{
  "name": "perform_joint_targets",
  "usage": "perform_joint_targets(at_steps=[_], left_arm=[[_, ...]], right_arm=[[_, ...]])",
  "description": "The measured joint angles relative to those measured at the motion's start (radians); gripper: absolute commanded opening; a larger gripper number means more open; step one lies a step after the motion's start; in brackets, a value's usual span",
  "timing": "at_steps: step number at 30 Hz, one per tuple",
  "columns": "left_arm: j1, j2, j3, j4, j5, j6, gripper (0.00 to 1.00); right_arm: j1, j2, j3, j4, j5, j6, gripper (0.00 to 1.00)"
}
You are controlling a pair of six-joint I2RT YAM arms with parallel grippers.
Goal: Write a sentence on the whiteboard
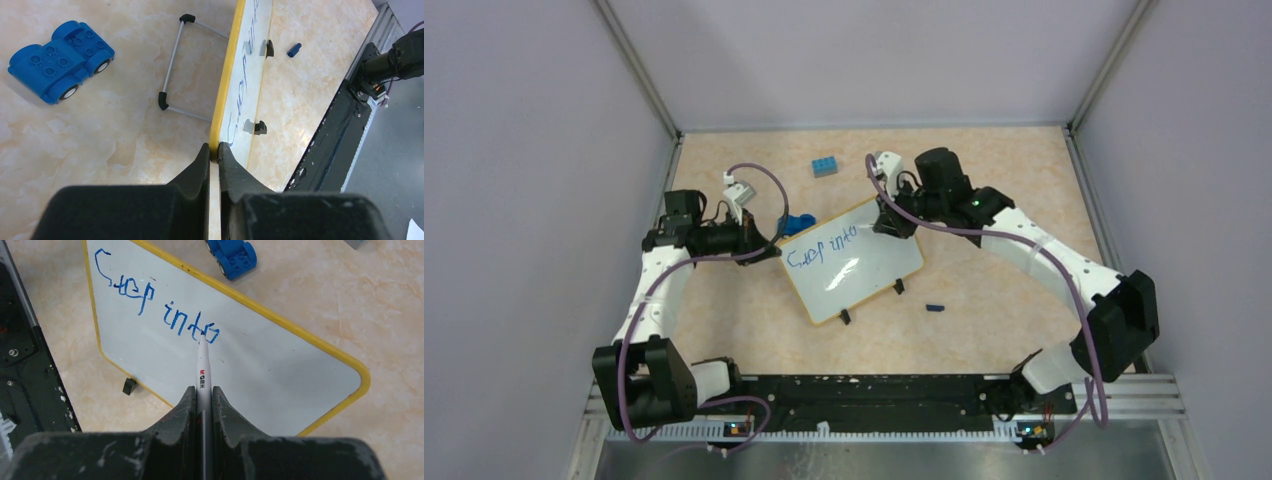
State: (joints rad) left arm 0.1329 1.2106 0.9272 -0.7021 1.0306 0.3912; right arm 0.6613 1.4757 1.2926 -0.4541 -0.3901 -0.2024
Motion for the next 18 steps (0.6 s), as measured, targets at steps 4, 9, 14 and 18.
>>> perform_joint_targets(at_steps=[4,9,14,18], left_arm=[[-0.002,-0.002,0.0,0.0,-0.001,0.0,0.04],[-0.002,-0.002,0.0,0.0,0.0,0.0,0.09],[-0.002,-0.002,0.0,0.0,0.0,0.005,0.15],[-0.003,-0.002,0.0,0.001,-0.002,0.01,0.2]], right_arm=[[-0.03,-0.027,0.0,-0.005,-0.047,0.005,0.0],[-0.081,-0.031,-0.004,-0.005,-0.109,0.019,0.0],[-0.093,-0.037,-0.024,-0.002,-0.132,0.019,0.0],[-0.093,-0.037,-0.039,0.002,-0.135,0.017,0.0]])
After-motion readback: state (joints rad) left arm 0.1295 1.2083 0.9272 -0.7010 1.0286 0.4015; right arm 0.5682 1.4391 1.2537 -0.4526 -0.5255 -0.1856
